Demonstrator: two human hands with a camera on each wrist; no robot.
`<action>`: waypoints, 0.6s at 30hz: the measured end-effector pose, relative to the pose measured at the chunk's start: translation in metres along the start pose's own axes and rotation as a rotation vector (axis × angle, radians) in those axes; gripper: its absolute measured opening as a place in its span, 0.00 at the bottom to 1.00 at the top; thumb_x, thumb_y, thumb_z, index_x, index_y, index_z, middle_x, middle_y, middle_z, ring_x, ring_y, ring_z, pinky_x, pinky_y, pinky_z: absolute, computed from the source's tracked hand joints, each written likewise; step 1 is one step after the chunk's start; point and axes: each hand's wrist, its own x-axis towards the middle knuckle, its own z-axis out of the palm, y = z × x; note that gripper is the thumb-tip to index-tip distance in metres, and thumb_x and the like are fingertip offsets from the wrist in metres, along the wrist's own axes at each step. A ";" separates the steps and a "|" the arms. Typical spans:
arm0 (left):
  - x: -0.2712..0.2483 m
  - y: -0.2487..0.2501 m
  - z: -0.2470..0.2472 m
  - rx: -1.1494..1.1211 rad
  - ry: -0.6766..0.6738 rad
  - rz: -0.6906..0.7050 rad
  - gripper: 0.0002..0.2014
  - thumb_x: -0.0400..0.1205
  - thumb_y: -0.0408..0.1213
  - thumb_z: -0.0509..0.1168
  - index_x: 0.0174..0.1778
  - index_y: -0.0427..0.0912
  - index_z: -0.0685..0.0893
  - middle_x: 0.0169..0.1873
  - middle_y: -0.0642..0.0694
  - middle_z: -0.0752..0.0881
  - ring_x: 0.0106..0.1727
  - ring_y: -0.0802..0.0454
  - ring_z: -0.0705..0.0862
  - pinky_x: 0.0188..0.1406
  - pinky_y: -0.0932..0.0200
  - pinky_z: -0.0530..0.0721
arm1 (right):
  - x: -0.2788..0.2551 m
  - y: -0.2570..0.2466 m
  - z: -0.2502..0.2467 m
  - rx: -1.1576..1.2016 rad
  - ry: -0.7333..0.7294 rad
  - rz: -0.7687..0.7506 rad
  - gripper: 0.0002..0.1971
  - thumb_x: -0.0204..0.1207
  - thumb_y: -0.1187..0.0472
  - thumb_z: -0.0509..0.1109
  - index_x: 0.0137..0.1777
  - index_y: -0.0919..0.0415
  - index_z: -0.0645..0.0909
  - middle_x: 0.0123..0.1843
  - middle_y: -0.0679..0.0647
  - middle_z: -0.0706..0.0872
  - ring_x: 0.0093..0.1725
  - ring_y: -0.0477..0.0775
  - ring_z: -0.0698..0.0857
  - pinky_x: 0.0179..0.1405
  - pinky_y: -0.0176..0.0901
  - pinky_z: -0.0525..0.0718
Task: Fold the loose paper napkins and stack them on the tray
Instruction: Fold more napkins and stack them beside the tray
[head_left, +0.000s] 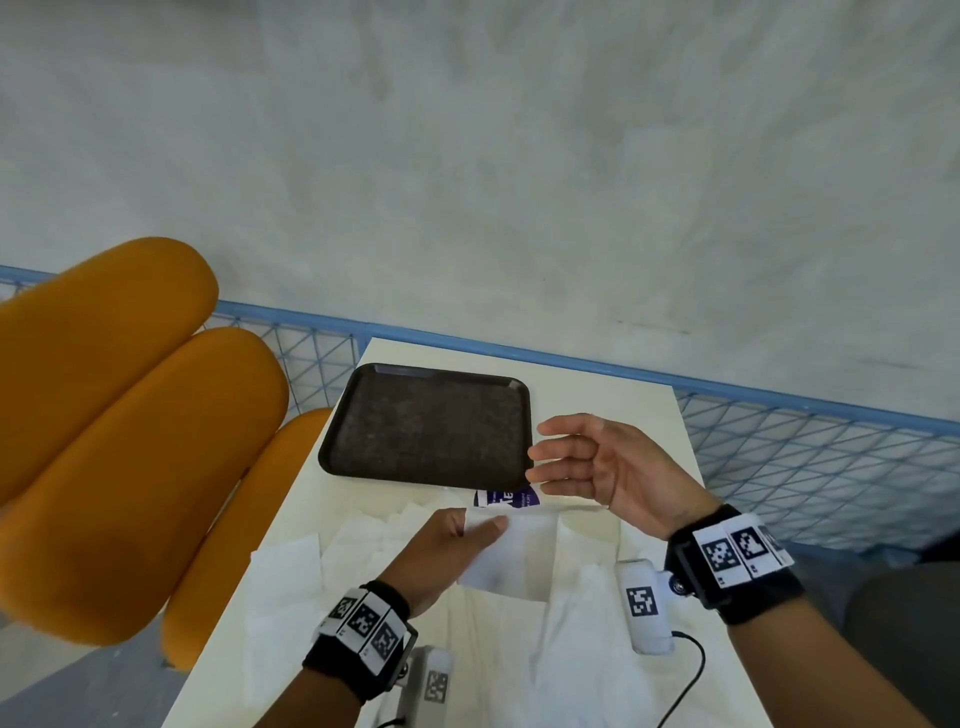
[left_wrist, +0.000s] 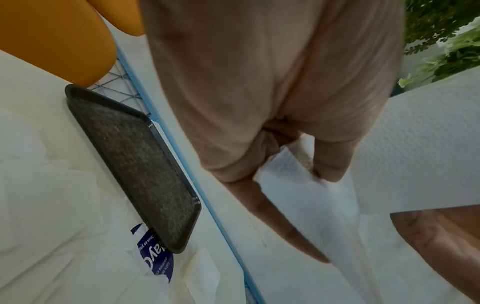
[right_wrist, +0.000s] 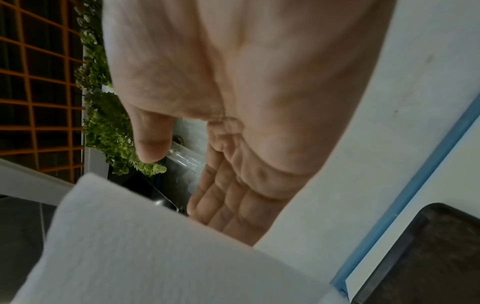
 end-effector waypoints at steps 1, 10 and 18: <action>-0.002 0.004 0.003 -0.014 -0.005 -0.002 0.32 0.78 0.64 0.71 0.56 0.33 0.88 0.48 0.38 0.91 0.50 0.39 0.88 0.56 0.44 0.84 | 0.000 0.001 -0.001 -0.015 0.021 -0.009 0.33 0.71 0.41 0.79 0.67 0.66 0.83 0.63 0.72 0.87 0.62 0.75 0.87 0.59 0.56 0.88; -0.014 0.031 0.016 -0.145 -0.028 0.016 0.20 0.82 0.53 0.68 0.61 0.41 0.89 0.57 0.42 0.92 0.61 0.40 0.89 0.65 0.35 0.86 | 0.002 0.026 -0.019 0.014 0.182 -0.001 0.26 0.71 0.53 0.74 0.68 0.64 0.84 0.64 0.67 0.87 0.59 0.65 0.86 0.62 0.57 0.83; -0.007 0.036 0.029 0.078 0.028 0.047 0.24 0.83 0.62 0.63 0.58 0.46 0.90 0.52 0.50 0.93 0.57 0.51 0.91 0.66 0.47 0.85 | 0.004 0.032 -0.016 -0.335 0.149 -0.032 0.13 0.84 0.68 0.68 0.64 0.57 0.88 0.60 0.63 0.91 0.57 0.64 0.88 0.63 0.68 0.84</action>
